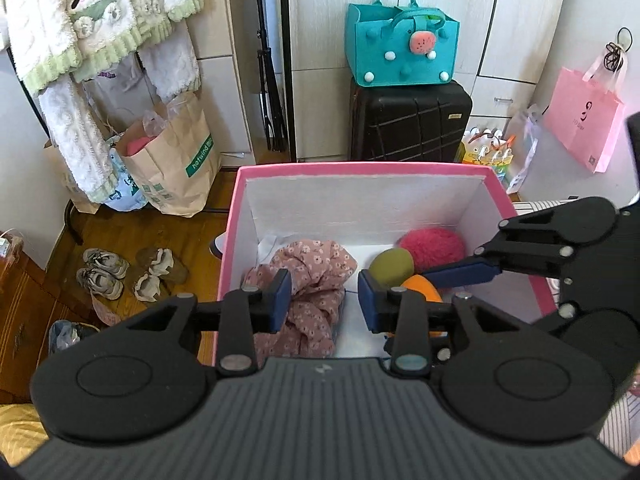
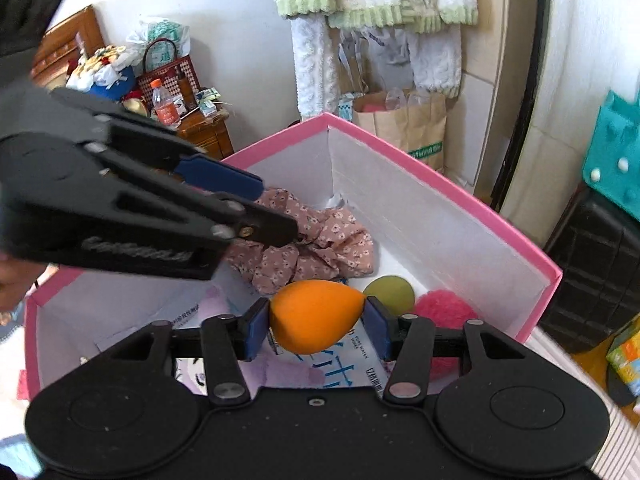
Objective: Organize soft objects
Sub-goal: 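Open the left gripper to drop the scrunchie while the right gripper drops the sponge into the box, then move the right gripper back toward the white cat plush on the table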
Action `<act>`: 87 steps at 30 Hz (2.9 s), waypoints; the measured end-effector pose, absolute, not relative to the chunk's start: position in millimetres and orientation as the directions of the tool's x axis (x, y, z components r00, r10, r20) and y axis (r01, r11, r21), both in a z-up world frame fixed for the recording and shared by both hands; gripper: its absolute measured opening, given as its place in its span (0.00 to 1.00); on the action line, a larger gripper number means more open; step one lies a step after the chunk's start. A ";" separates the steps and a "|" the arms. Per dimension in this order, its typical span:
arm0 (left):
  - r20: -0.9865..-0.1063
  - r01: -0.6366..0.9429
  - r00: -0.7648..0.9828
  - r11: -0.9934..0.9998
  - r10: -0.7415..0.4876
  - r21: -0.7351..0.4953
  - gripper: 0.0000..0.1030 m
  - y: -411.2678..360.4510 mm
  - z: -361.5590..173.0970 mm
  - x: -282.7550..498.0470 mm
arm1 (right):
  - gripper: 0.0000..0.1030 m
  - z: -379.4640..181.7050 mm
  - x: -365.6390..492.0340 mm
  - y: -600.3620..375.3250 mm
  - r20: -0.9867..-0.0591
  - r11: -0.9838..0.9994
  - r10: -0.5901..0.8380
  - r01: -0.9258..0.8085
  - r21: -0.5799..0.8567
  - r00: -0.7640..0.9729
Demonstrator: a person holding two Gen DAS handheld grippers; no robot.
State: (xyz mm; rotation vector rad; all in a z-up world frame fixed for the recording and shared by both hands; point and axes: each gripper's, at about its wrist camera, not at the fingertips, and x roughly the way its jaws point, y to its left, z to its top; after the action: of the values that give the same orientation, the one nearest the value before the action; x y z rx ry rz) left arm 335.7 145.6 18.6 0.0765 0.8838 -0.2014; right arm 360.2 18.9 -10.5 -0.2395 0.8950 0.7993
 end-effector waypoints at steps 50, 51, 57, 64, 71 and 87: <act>-0.758 0.405 0.619 0.911 -0.205 0.084 0.64 95.5 103.1 115.0 | 0.62 98.8 132.8 -110.6 -0.630 0.752 0.526 -0.658 0.031 0.572; -0.758 0.410 0.618 0.908 -0.208 0.086 0.65 93.8 103.1 112.0 | 0.62 98.1 127.6 -115.2 -0.628 0.756 0.523 -0.654 0.030 0.576; -0.759 0.458 0.604 0.885 -0.243 0.081 0.70 78.7 98.7 92.4 | 0.64 92.9 101.6 -137.2 -0.613 0.772 0.512 -0.636 0.020 0.602; -0.761 0.504 0.580 0.862 -0.292 0.053 0.71 59.0 86.0 79.0 | 0.70 83.5 70.8 -166.1 -0.584 0.789 0.506 -0.614 0.016 0.634; -0.736 0.530 0.583 0.848 -0.345 0.022 0.72 41.2 69.2 67.9 | 0.73 55.3 58.1 -188.9 -0.587 0.815 0.477 -0.579 0.016 0.655; -0.594 0.501 0.688 0.865 -0.417 -0.027 0.86 -20.2 22.0 101.8 | 0.81 -9.7 107.7 -244.4 -0.524 0.879 0.418 -0.476 0.026 0.742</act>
State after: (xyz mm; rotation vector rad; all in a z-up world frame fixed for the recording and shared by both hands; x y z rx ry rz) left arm 101.8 -20.2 22.0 0.1414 0.6286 -0.5156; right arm 107.7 -244.4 -9.7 -0.1117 0.5466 0.4909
